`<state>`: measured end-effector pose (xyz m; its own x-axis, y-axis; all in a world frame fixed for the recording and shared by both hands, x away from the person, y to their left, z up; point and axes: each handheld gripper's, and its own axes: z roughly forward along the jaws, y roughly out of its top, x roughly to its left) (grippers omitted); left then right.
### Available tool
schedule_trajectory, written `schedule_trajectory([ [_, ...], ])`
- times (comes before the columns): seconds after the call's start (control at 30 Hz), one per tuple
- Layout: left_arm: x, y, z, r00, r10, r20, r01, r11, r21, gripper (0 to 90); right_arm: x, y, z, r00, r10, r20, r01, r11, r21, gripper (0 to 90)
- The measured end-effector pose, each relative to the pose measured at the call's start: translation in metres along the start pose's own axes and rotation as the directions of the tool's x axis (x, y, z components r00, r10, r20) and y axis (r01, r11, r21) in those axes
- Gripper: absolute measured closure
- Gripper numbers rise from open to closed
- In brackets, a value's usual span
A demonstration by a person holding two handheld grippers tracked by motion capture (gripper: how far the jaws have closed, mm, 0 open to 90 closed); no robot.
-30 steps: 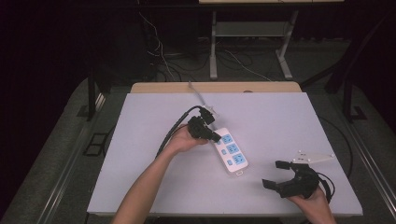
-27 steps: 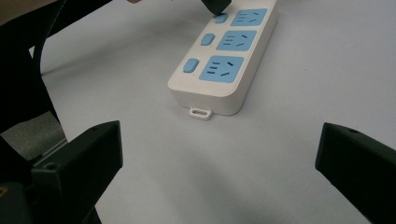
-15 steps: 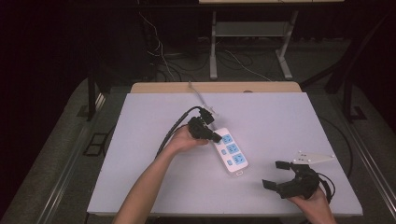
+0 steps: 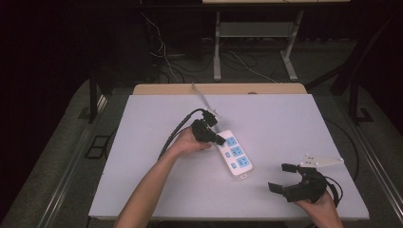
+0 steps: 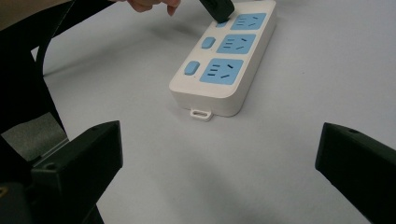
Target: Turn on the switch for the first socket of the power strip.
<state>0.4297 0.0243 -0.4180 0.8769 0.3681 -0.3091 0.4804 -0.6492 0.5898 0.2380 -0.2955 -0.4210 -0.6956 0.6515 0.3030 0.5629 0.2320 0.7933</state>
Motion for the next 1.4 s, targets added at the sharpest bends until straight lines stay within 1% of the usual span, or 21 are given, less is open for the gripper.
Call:
schedule_trajectory([
  [0.13,-0.001,0.001,0.000,1.0000,0.001,-0.009,-0.001,1.0000,0.002,89.7,0.000,0.000,0.000,1.0000,-0.001,0.002,0.001,1.000,0.000,0.2],
  [0.27,-0.003,0.002,0.000,0.9997,0.012,-0.019,-0.012,0.9999,0.009,89.6,-0.001,0.000,-0.001,1.0000,0.004,0.003,-0.004,1.000,-0.002,0.2],
  [0.4,-0.004,0.002,0.000,0.9996,0.009,-0.026,-0.009,0.9999,0.011,89.6,-0.002,0.000,-0.001,1.0000,0.002,0.006,-0.002,1.000,-0.003,0.2],
  [0.57,-0.007,0.003,0.001,0.9987,0.018,-0.047,-0.018,0.9997,0.017,89.5,-0.002,0.000,-0.001,1.0000,0.002,0.007,-0.002,1.000,-0.004,0.2],
  [0.63,-0.009,0.004,-0.001,0.9977,0.027,-0.062,-0.026,0.9995,0.020,89.5,-0.002,0.000,-0.001,1.0000,0.002,0.008,-0.002,1.000,-0.004,0.2],
  [0.77,-0.013,0.003,-0.002,0.9978,0.047,-0.047,-0.045,0.9985,0.032,89.1,-0.002,0.000,-0.002,0.9999,0.006,0.009,-0.006,1.000,-0.006,0.2],
  [0.83,-0.013,0.002,-0.003,0.9976,0.046,-0.051,-0.045,0.9987,0.024,89.1,-0.002,0.000,-0.002,0.9999,0.005,0.009,-0.005,1.000,-0.009,0.2],
  [1.0,-0.017,0.003,-0.008,0.9961,0.057,-0.067,-0.056,0.9983,0.017,89.1,-0.001,0.000,-0.001,1.0000,0.003,0.008,-0.003,1.000,-0.005,0.2],
  [1.13,-0.020,0.003,-0.013,0.9949,0.057,-0.084,-0.057,0.9984,0.002,88.9,-0.001,0.000,-0.001,1.0000,0.001,0.009,-0.001,1.000,-0.007,0.2],
  [1.27,-0.022,0.003,-0.021,0.9933,0.063,-0.098,-0.063,0.9980,-0.001,87.8,-0.001,0.000,-0.002,1.0000,0.002,0.009,-0.002,1.000,-0.009,0.2],
  [1.4,-0.025,0.001,-0.030,0.9919,0.063,-0.110,-0.065,0.9977,-0.016,87.3,0.000,0.000,-0.001,0.9999,0.002,0.010,-0.002,1.000,-0.008,0.2],
])
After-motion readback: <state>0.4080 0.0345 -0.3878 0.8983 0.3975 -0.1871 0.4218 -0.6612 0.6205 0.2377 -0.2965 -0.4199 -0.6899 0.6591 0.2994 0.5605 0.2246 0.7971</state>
